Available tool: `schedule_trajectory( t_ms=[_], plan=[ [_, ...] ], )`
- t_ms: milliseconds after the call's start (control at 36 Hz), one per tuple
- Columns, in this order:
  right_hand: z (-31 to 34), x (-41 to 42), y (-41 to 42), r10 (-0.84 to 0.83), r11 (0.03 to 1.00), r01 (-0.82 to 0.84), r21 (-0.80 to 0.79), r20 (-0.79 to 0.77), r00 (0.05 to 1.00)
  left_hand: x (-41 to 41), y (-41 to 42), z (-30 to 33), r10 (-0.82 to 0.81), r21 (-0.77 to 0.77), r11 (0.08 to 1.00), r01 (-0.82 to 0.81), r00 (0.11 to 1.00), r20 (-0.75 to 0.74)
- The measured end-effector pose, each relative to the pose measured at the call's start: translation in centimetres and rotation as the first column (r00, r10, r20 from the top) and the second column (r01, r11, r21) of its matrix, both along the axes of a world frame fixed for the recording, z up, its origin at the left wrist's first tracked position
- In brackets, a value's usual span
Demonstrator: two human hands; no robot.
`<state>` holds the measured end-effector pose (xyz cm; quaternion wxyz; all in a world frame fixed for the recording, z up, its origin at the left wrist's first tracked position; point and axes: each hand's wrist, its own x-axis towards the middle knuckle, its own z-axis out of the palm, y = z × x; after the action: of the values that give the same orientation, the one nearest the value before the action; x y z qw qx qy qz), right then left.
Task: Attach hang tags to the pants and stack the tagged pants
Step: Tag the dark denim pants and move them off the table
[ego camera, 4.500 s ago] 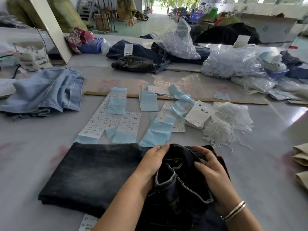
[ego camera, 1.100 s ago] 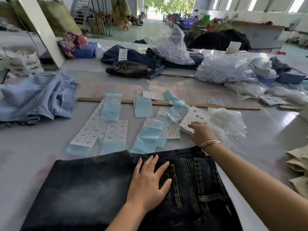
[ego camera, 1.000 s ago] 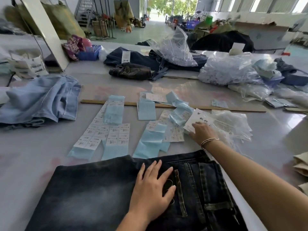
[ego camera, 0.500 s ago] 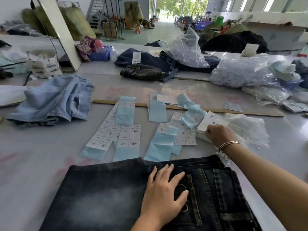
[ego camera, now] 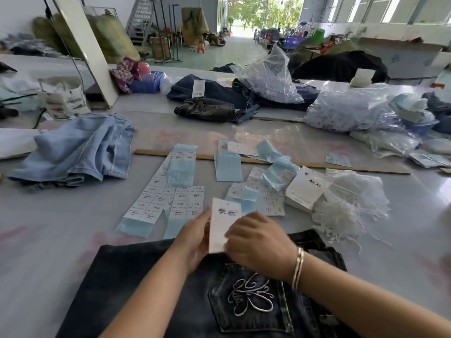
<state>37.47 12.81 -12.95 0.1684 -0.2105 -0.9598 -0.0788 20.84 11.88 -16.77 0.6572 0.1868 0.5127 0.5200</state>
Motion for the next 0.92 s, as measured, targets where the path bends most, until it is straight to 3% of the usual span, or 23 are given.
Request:
schedule_trajectory(
  t_ms=[56, 111, 167, 222, 333, 389, 583, 667, 917],
  plan=[
    [-0.9, -0.7, -0.3, 0.078, 0.994, -0.075, -0.084, 0.028, 0.997, -0.7, 0.5, -0.8, 0.066, 0.016, 0.998, -0.064, 0.981, -0.181],
    [-1.6, -1.1, 0.7, 0.053, 0.966, -0.070, -0.248, -0.075, 0.996, -1.5, 1.0, -1.7, 0.064, 0.062, 0.997, -0.040, 0.897, -0.437],
    [-1.8, -1.4, 2.6, -0.151, 0.883, 0.015, -0.469, -0.254, 0.955, -2.2, 1.7, -2.3, 0.018, 0.089, 0.994, 0.070, 0.682, -0.732],
    [-2.1, -1.5, 5.4, -0.385, 0.806, 0.150, -0.573, -0.314, 0.868, -2.2, 2.1, -2.4, -0.038, 0.071, 0.972, 0.226, 0.445, -0.895],
    [-3.4, -1.3, 11.0, -0.563, 0.722, 0.443, -0.531, -0.079, 0.823, -0.8, 3.0, -3.4, 0.007, 0.040, 0.894, 0.446, 0.076, -0.997],
    [-4.3, -1.3, 12.8, -0.561, 0.717, 0.521, -0.464, 0.061, 0.826, -0.1, 3.1, -4.5, 0.078, 0.062, 0.857, 0.511, -0.011, -0.997],
    [-5.5, -2.3, 14.9, -0.533, 0.707, 0.593, -0.385, 0.260, 0.805, 0.0, 2.7, -5.9, 0.180, 0.141, 0.848, 0.512, -0.028, -0.983],
    [-5.9, -2.1, 15.5, -0.567, 0.694, 0.611, -0.381, 0.233, 0.790, 0.2, 2.5, -5.9, 0.191, 0.157, 0.842, 0.516, -0.015, -0.981],
    [-7.0, -2.2, 15.8, -0.519, 0.771, 0.582, -0.257, 0.276, 0.809, -0.1, 2.7, -6.0, 0.190, 0.166, 0.845, 0.508, 0.004, -0.982]
  ],
)
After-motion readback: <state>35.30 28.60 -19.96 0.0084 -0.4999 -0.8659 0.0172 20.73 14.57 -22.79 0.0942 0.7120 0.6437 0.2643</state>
